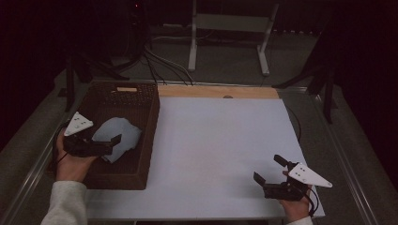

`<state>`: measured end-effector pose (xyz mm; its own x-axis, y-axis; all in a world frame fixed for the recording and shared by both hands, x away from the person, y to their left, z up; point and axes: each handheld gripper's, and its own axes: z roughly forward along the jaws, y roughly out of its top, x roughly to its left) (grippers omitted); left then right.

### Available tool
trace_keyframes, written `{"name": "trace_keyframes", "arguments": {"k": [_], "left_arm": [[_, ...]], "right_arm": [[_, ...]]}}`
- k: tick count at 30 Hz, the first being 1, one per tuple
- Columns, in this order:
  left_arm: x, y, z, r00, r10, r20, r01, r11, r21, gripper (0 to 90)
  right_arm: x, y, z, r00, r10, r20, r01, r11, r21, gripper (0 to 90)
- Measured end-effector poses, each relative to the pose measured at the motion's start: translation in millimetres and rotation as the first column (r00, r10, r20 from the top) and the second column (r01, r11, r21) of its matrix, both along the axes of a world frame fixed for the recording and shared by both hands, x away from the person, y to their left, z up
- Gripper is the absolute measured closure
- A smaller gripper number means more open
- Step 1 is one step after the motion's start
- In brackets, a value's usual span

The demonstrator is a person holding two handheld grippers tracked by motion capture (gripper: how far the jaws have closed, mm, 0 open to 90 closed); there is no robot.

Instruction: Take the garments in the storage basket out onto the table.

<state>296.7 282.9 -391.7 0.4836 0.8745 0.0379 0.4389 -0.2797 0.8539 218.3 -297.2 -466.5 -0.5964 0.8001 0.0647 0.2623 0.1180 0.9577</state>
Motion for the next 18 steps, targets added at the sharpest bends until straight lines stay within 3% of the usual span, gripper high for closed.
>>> {"name": "trace_keyframes", "arguments": {"k": [18], "left_arm": [[14.0,9.7,2.2,0.9999,0.0,-0.017,-0.001,0.9999,-0.014,0.4]], "right_arm": [[0.5,0.5,-0.4,1.0,-0.001,-0.006,0.001,1.0,0.001,0.0]]}}
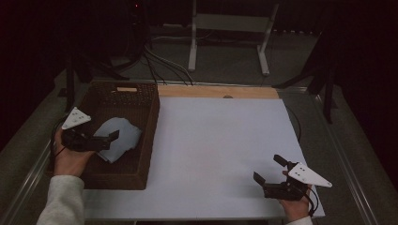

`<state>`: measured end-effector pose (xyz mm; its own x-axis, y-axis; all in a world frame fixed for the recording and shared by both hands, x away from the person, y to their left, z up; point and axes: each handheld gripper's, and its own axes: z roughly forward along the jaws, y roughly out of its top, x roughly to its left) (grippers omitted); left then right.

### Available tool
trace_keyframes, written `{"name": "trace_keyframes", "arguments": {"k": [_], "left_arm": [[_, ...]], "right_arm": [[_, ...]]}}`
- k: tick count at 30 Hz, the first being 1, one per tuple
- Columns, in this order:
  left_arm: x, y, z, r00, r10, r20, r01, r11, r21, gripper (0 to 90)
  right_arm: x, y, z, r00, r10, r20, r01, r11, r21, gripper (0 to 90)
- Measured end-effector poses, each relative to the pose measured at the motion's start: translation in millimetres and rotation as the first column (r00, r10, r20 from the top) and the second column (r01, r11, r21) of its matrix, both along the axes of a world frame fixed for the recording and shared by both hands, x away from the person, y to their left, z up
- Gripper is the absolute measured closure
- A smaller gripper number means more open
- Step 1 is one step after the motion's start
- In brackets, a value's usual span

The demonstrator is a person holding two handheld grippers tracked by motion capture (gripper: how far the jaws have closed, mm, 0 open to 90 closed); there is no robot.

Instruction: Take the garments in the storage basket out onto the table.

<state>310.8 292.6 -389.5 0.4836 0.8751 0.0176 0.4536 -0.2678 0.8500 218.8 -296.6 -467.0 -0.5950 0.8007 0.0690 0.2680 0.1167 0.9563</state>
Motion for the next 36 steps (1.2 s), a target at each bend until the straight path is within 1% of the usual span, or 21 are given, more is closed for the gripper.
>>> {"name": "trace_keyframes", "arguments": {"k": [3,5,6,13,14,18,23,25,26,27,30,35,36], "left_arm": [[2.1,0.8,-0.5,1.0,0.003,-0.004,-0.003,1.0,0.002,0.4],[4.5,1.4,-0.8,0.9999,0.002,-0.012,-0.002,1.0,0.005,0.4],[6.9,1.5,-1.3,0.9998,0.0,-0.022,0.0,1.0,0.004,0.4],[13.4,0.9,-3.5,0.9994,-0.001,-0.036,0.002,0.9998,0.018,0.4],[15.3,0.7,-4.4,0.9989,-0.006,-0.046,0.007,0.9998,0.017,0.4],[17.4,0.0,-6.6,0.9988,-0.004,-0.049,0.006,0.9995,0.031,0.4],[21.6,0.2,-9.2,0.9984,0.003,-0.057,-0.002,0.9996,0.028,0.5],[23.9,0.0,-10.9,0.998,-0.003,-0.063,0.005,0.9996,0.028,0.4],[26.3,-0.6,-12.9,0.9972,-0.006,-0.074,0.008,0.9995,0.029,0.4],[26.3,-0.6,-12.9,0.9972,-0.006,-0.074,0.008,0.9995,0.029,0.5],[29.7,-1.6,-16.6,0.9968,-0.004,-0.08,0.007,0.9989,0.045,0.5],[32.3,-2.2,-18.9,0.996,0.0,-0.089,0.005,0.9986,0.054,0.5],[32.9,-2.8,-20.0,0.9957,0.004,-0.092,0.001,0.9981,0.061,0.5]], "right_arm": [[0.0,0.1,-0.1,1.0,0.0,0.0,0.0,1.0,0.0,0.0],[0.0,0.1,0.0,1.0,0.0,0.001,0.0,1.0,0.0,0.0],[0.1,-0.1,0.0,1.0,0.0,0.0,0.0,1.0,0.001,0.0],[0.2,0.3,-0.2,1.0,0.001,0.0,-0.001,1.0,0.0,0.0],[0.2,0.1,-0.1,1.0,0.0,0.0,0.0,1.0,0.002,0.0],[0.2,-0.1,-0.1,1.0,0.0,-0.001,0.0,1.0,0.002,0.0],[0.2,0.7,-0.2,1.0,0.002,0.002,-0.002,1.0,-0.002,0.0],[0.2,0.7,-0.2,1.0,0.002,0.002,-0.002,1.0,-0.002,0.0],[0.4,0.6,-0.2,1.0,0.001,0.002,-0.001,1.0,-0.005,0.0],[0.4,0.6,-0.2,1.0,0.001,0.002,-0.001,1.0,-0.005,0.0],[0.3,0.8,-0.2,1.0,0.002,0.003,-0.002,1.0,-0.007,0.0],[0.3,1.0,-0.2,1.0,0.004,0.003,-0.004,1.0,-0.007,0.0],[0.4,1.0,-0.2,1.0,0.003,0.003,-0.003,1.0,-0.007,0.0]]}}
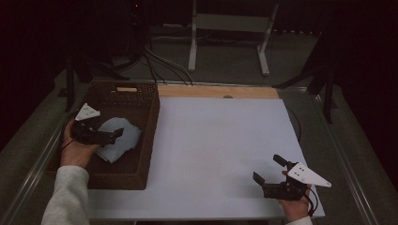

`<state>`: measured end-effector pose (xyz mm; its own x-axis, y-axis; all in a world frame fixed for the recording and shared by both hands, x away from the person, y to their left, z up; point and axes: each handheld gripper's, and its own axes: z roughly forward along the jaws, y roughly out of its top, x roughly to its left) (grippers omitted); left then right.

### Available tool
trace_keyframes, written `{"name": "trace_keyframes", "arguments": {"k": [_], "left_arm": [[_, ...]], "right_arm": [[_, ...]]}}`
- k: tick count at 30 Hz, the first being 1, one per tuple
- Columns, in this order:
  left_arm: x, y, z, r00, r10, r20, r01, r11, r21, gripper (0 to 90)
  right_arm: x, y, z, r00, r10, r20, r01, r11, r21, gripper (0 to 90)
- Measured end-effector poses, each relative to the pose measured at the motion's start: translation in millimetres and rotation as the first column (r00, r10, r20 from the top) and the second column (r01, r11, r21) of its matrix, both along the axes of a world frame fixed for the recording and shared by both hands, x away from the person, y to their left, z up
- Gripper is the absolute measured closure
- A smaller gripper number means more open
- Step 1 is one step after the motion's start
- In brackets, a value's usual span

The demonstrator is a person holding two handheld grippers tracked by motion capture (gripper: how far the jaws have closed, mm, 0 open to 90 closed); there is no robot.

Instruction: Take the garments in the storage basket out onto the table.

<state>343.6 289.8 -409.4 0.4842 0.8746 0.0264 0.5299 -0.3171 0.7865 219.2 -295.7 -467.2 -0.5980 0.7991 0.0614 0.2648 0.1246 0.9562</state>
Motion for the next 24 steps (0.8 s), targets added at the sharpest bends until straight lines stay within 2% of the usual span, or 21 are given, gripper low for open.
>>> {"name": "trace_keyframes", "arguments": {"k": [10,24], "left_arm": [[5.8,0.8,-12.0,0.9994,0.021,-0.028,-0.021,0.9998,-0.003,0.5],[15.9,3.7,-19.2,0.9955,0.052,-0.079,-0.053,0.9986,-0.01,0.5]], "right_arm": [[0.4,0.1,-0.1,1.0,0.0,0.0,0.0,1.0,0.001,0.0],[1.1,-0.3,-0.2,1.0,-0.001,-0.002,0.001,1.0,0.003,0.0]]}}
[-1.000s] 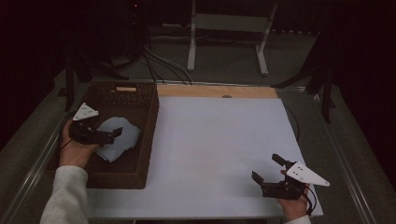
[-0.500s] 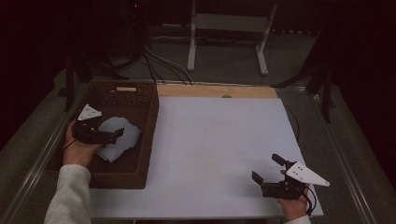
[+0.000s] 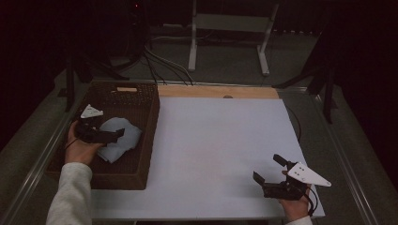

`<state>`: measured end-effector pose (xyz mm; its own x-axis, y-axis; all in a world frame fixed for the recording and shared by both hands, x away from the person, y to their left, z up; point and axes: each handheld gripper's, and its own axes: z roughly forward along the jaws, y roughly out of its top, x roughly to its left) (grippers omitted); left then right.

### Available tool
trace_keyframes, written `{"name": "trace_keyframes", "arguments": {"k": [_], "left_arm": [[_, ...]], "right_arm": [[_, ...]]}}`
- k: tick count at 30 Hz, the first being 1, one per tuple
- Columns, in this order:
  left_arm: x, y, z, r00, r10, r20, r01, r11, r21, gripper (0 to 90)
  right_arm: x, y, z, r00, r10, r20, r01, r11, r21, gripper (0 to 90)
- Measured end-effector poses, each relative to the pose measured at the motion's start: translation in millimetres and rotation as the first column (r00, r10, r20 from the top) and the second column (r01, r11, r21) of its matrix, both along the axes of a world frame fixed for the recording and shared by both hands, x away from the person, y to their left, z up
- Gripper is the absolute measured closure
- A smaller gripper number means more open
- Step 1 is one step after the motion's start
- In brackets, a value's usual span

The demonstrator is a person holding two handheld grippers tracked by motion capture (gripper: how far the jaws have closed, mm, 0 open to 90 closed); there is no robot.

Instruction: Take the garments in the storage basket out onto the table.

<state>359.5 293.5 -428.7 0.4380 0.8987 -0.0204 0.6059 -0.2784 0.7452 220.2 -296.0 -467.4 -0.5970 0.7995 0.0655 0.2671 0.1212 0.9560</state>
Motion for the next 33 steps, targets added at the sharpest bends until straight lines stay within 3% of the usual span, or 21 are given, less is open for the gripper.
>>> {"name": "trace_keyframes", "arguments": {"k": [11,23,33], "left_arm": [[7.4,-0.7,-7.7,0.998,0.022,-0.06,-0.023,0.9997,-0.01,0.3],[13.6,2.2,-12.9,0.9964,0.043,-0.074,-0.044,0.999,-0.011,0.2],[21.2,3.9,-17.7,0.9906,0.059,-0.124,-0.059,0.9983,0.002,0.2]], "right_arm": [[-0.4,-0.5,0.5,1.0,-0.002,0.002,0.002,1.0,0.002,0.0],[-0.1,-0.1,0.4,1.0,0.002,0.003,-0.002,1.0,0.001,0.0],[-0.1,-0.2,0.4,1.0,0.003,0.002,-0.003,1.0,0.001,0.0]]}}
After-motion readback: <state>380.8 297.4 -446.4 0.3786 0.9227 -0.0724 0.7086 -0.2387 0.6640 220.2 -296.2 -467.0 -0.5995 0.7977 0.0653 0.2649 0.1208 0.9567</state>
